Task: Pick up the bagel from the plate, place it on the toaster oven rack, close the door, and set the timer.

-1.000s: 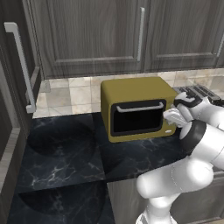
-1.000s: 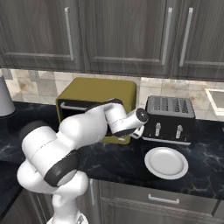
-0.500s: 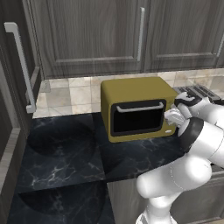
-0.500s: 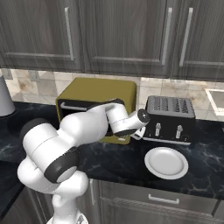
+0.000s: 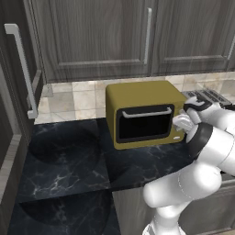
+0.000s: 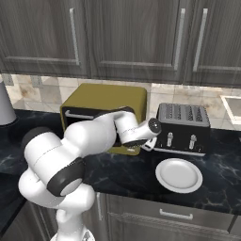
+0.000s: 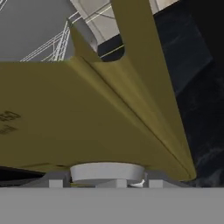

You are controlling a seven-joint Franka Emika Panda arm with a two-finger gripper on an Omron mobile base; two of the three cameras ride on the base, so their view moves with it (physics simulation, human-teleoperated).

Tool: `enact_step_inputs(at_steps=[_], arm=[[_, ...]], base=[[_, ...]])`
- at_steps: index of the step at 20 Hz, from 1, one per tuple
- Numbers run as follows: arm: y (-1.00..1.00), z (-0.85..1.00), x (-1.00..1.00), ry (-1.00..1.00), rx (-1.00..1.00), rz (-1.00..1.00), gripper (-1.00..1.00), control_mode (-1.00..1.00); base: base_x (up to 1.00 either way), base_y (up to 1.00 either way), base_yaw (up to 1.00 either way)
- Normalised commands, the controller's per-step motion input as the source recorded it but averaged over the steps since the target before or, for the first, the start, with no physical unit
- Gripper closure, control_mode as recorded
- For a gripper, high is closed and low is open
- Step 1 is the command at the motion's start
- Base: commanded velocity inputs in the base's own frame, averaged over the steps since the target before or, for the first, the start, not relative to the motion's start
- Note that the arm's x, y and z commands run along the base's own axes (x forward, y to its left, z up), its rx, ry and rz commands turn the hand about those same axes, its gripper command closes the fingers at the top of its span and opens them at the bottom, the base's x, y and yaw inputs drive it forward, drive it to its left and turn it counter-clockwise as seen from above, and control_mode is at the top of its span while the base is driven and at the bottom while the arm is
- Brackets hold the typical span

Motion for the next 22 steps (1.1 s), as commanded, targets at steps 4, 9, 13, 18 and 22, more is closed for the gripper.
enact_step_inputs(at_steps=[4, 9, 13, 18, 22], arm=[[-0.41, 0.0, 0.0, -0.04, 0.21, 0.03, 1.0, -1.0], [-0.55, 0.0, 0.04, -0.01, 0.32, 0.05, 1.0, -1.0], [-0.51, -0.04, 0.01, -0.02, 0.35, 0.06, 1.0, -1.0], [-0.45, -0.15, 0.0, -0.01, 0.35, 0.06, 1.0, -1.0], [-0.36, -0.21, 0.0, -0.01, 0.33, 0.04, 1.0, -1.0]], base=[[0.0, 0.0, 0.0], [0.0, 0.0, 0.0], [0.0, 0.0, 0.0], [0.0, 0.0, 0.0], [0.0, 0.0, 0.0]])
